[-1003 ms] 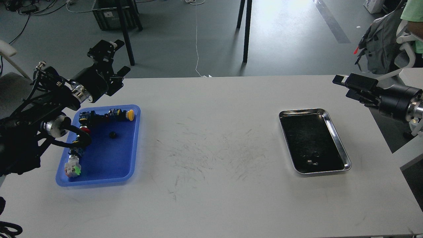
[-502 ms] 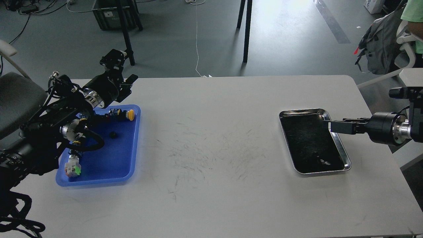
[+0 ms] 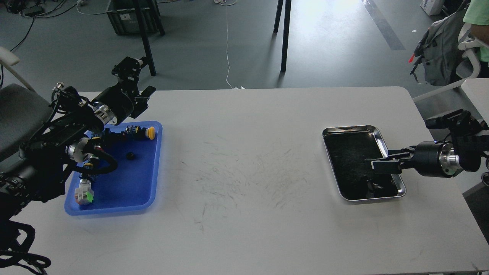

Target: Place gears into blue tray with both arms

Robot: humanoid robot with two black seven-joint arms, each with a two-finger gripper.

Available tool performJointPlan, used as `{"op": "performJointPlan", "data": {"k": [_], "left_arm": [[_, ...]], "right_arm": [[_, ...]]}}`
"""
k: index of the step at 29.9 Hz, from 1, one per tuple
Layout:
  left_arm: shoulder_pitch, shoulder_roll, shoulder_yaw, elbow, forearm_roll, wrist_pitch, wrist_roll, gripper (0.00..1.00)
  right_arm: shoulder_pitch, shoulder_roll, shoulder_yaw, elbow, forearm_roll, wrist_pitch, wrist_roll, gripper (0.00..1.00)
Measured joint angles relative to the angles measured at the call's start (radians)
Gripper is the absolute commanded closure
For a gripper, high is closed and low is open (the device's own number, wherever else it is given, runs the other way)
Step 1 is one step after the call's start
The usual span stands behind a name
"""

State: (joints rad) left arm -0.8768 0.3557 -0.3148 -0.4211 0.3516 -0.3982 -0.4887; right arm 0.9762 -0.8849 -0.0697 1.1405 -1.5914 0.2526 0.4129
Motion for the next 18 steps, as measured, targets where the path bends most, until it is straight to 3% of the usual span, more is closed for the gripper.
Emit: {"op": "performJointPlan", "data": {"k": [18], "left_arm": [[0.001, 0.003, 0.000, 0.001, -0.001, -0.001, 0.000, 0.01]], "right_arm": [[0.039, 0.090, -0.068, -0.087, -0.114, 0.009, 0.046, 0.10]]}}
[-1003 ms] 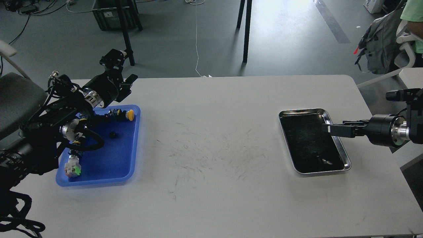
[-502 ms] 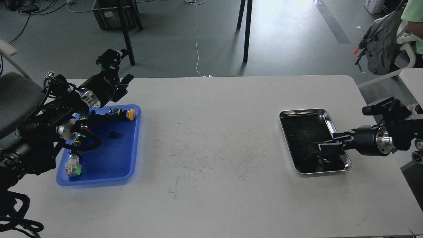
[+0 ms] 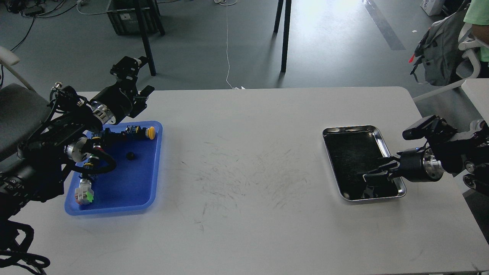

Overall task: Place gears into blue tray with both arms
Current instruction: 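Close the right gripper on a dark part in the metal tray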

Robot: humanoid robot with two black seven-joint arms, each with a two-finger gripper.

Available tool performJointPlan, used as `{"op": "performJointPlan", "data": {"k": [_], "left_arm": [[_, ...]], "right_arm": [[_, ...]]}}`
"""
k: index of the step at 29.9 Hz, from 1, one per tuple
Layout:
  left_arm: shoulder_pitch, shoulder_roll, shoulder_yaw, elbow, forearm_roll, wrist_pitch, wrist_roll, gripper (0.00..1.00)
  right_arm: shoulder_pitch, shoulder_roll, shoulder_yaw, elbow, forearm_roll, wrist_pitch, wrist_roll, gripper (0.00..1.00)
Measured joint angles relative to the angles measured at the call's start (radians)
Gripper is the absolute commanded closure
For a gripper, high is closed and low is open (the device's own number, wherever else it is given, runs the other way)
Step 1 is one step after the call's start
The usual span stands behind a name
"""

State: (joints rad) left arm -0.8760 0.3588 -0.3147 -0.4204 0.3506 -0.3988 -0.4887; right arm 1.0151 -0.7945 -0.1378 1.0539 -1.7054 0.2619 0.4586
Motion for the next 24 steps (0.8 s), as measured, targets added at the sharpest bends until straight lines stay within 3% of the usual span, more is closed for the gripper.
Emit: {"op": "performJointPlan", "data": {"k": [12, 24], "left_arm": [[0.001, 0.003, 0.000, 0.002, -0.001, 0.000, 0.000, 0.01], [0.002, 0.004, 0.000, 0.002, -0.001, 0.001, 0.000, 0.01]], "right_arm": [[0.032, 0.035, -0.067, -0.042, -0.033, -0.001, 0.028, 0.11], [0.042, 0.061, -0.101, -0.053, -0.034, 0.000, 0.030, 0.19]]}}
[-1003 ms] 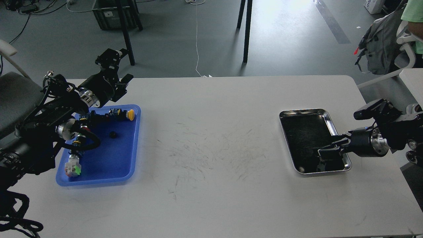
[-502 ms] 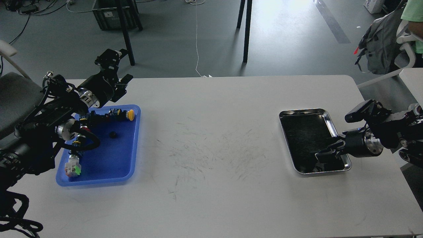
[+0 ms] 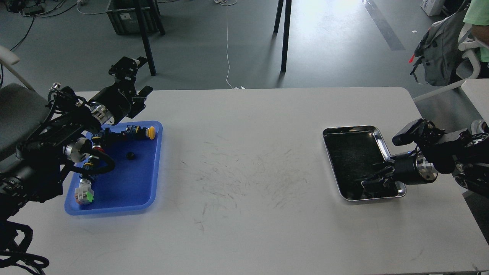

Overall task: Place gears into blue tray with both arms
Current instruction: 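Close the right gripper on a dark part in the metal tray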

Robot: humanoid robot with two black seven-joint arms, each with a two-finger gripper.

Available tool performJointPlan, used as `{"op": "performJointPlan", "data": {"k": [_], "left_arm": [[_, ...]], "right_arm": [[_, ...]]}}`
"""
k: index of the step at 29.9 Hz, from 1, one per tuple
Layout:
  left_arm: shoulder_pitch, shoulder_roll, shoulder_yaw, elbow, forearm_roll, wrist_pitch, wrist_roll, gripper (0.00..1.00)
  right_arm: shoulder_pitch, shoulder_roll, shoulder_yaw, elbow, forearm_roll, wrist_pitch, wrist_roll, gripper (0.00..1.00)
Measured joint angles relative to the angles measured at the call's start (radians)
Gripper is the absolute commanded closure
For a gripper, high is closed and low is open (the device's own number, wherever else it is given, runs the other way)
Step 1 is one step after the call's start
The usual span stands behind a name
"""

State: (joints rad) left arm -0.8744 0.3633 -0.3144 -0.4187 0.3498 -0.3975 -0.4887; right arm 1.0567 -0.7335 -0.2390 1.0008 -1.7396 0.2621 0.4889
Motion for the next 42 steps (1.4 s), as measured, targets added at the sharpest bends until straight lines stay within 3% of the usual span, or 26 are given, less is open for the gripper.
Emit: {"op": "performJointPlan", "data": {"k": [11, 29, 42], "left_arm": [[0.002, 0.000, 0.000, 0.000, 0.000, 0.001, 0.000, 0.01], [0.012, 0.000, -0.003, 0.000, 0.000, 0.001, 0.000, 0.01], [0.013, 0.000, -0.003, 0.000, 0.000, -0.001, 0.000, 0.01]], "right_arm": [[0.011, 0.010, -0.020, -0.022, 0.000, 0.000, 0.000, 0.28], [0.040, 0.030, -0.064, -0.024, -0.023, 0.001, 0.000, 0.31], [0.082, 0.037, -0.123, -0.024, -0.050, 0.003, 0.000, 0.41]]}}
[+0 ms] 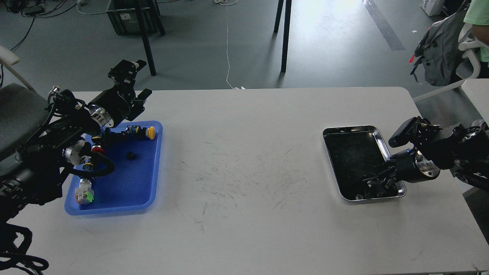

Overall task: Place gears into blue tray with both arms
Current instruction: 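Close the right gripper on a dark part in the metal tray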

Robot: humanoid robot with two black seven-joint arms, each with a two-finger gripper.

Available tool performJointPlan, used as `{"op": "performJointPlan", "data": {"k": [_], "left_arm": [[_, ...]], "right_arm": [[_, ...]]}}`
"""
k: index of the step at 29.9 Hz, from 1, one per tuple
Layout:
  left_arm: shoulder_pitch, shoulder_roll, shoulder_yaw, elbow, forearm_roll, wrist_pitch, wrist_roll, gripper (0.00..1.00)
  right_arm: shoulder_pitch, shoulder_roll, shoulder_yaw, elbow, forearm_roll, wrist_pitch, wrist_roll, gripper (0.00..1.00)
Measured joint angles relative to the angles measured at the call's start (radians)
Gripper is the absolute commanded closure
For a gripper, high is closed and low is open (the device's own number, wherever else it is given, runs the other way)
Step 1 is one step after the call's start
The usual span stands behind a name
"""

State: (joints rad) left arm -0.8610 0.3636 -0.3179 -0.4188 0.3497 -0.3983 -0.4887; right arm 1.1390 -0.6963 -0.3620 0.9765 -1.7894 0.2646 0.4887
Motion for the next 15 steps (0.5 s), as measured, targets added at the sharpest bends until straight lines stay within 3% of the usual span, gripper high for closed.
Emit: {"op": "performJointPlan", "data": {"k": [15], "left_arm": [[0.003, 0.002, -0.001, 0.000, 0.000, -0.001, 0.000, 0.01]], "right_arm": [[0.008, 0.018, -0.005, -0.002, -0.003, -0.001, 0.000, 0.45]]}}
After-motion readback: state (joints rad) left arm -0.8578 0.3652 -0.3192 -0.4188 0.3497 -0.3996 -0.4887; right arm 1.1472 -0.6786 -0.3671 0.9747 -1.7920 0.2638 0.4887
